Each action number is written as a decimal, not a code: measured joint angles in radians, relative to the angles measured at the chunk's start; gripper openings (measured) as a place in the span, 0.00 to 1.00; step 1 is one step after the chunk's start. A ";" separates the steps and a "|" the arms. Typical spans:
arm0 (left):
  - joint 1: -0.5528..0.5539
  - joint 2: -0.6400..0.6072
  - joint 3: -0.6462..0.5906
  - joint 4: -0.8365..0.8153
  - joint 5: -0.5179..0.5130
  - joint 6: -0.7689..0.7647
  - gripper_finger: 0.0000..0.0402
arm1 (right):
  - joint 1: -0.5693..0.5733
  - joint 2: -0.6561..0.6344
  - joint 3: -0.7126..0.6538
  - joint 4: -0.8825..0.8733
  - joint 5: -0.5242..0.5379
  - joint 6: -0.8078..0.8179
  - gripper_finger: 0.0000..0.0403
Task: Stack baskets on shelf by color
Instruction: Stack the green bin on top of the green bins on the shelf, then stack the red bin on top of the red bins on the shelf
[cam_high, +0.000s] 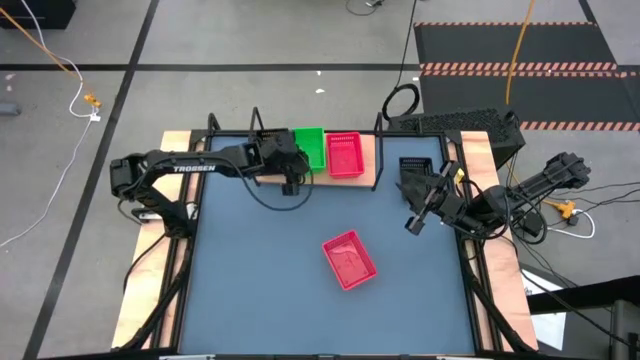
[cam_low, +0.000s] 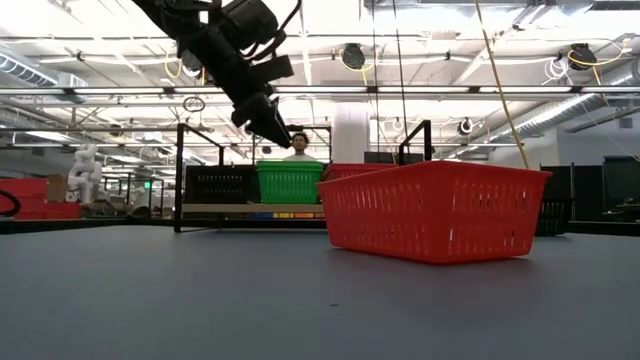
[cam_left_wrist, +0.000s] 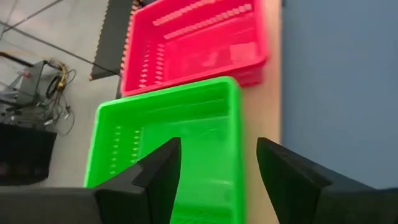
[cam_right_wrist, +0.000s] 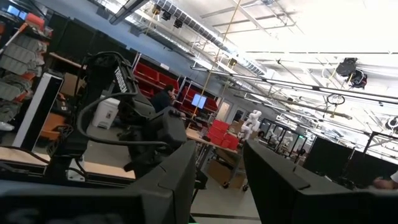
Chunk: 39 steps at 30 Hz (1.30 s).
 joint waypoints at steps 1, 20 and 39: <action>-0.010 0.000 0.000 -0.004 0.000 0.000 0.53 | 0.000 0.000 0.000 0.000 0.000 0.000 0.32; -0.329 0.165 0.001 0.164 0.026 0.246 0.46 | 0.000 0.000 0.000 0.000 0.000 0.000 0.32; -0.499 0.450 0.268 0.146 -0.003 0.031 0.46 | 0.000 0.000 0.000 0.000 -0.005 0.003 0.32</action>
